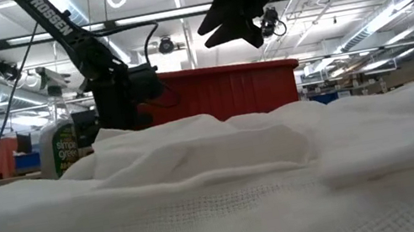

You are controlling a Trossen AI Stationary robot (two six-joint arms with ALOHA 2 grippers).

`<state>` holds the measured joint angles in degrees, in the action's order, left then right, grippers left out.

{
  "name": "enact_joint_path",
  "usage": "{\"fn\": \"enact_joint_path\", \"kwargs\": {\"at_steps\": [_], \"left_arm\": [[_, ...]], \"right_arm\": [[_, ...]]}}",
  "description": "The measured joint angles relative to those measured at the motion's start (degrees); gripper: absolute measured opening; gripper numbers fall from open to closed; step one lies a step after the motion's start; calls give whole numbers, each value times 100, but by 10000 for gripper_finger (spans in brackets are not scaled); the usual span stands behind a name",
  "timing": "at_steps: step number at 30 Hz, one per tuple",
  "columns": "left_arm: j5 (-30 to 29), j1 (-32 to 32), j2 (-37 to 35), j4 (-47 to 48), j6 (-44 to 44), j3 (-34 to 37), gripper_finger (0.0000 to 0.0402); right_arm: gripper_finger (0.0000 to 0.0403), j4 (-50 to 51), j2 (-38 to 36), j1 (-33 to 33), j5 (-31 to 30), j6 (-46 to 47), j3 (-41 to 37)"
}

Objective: Fold laundry
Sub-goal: Fold the white polo shirt

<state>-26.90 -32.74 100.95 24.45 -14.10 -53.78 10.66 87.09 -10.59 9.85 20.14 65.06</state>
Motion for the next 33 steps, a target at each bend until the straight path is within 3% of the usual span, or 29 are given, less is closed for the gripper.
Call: {"fn": "enact_joint_path", "kwargs": {"at_steps": [2,11,19,23,28,33], "left_arm": [[140,-6,-4,60,125,-40,10],[385,21,-492,138,160,-37,1],[-26,307,-1525,22,157,-37,1],[-85,375,-1893,-578,278,-37,0],[-92,338,-1878,-1359,501,-38,0],[46,167,-1411,-1598,629,-40,0]], "right_arm": [[150,0,0,0,0,-41,0],[150,-9,0,0,9,-61,-2],[150,-35,0,0,31,-65,0],[150,-35,0,0,33,-82,0],[150,-35,0,2,35,-80,-1],[150,-41,0,14,74,-13,0]]}}
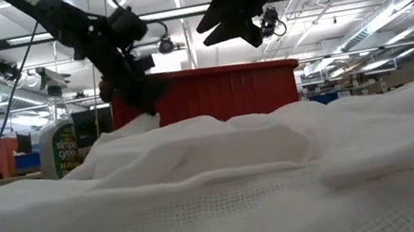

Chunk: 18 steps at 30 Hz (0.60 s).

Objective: Fold laundry
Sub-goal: Fold the white polo shirt

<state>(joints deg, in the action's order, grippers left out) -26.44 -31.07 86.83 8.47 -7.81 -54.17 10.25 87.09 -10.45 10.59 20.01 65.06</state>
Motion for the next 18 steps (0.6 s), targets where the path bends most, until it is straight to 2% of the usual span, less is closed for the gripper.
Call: {"fn": "enact_joint_path", "kwargs": {"at_steps": [5,18], "left_arm": [[178,-59,639,-315,-7,2,0],[49,-203,1779,-1427,-40,2,2]], "right_arm": [[150,-43,0,36,2,97,0],[150,55,-59,264,37,634,-2]]}}
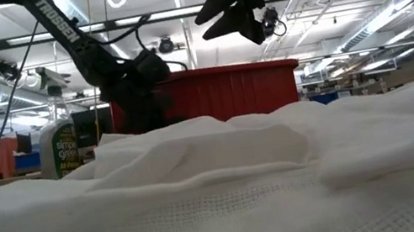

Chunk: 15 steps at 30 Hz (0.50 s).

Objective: Fold laundry
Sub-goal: Fold the white polo shirt

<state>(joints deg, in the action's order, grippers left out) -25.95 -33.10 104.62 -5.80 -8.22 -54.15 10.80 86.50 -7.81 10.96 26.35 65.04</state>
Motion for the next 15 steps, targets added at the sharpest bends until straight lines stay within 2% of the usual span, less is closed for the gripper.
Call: {"fn": "enact_joint_path", "kwargs": {"at_steps": [2,6,8,15], "left_arm": [[42,17,45,-53,-15,0,10],[532,52,-37,61,-30,3,45],[750,53,-172,98,-17,4,76],[767,109,-919,395,202,2,221]], "right_arm": [[150,3,-57,38,6,51,0],[150,109,-127,39,-2,52,0],[150,180,-143,14,1,52,0],[150,483,-155,-99,261,-96,0]]}}
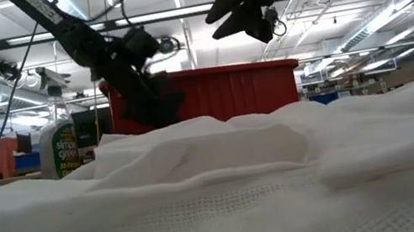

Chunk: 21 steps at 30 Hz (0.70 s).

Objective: Fold laundry
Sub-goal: Fold the white polo shirt

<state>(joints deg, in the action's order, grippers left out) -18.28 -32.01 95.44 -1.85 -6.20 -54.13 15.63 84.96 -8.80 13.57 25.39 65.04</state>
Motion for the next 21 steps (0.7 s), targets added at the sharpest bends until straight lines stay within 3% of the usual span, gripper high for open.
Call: {"fn": "enact_joint_path", "kwargs": {"at_steps": [3,7,11,16,21], "left_arm": [[8,4,-453,104,86,-2,260],[293,4,-1096,898,-316,-9,270],[658,2,-1395,1753,-974,210,254],[1480,-7,-1682,1291,-1917,1115,224],[1622,-27,-1986,882,-3054,1716,202]], "right_arm": [[150,160,-58,-83,2,-39,0],[150,542,-253,-271,-148,-74,0],[150,1130,-478,-633,-164,90,0],[150,1279,-688,-1230,-30,22,-343],[150,1190,-803,-1720,-86,-92,-738]]}}
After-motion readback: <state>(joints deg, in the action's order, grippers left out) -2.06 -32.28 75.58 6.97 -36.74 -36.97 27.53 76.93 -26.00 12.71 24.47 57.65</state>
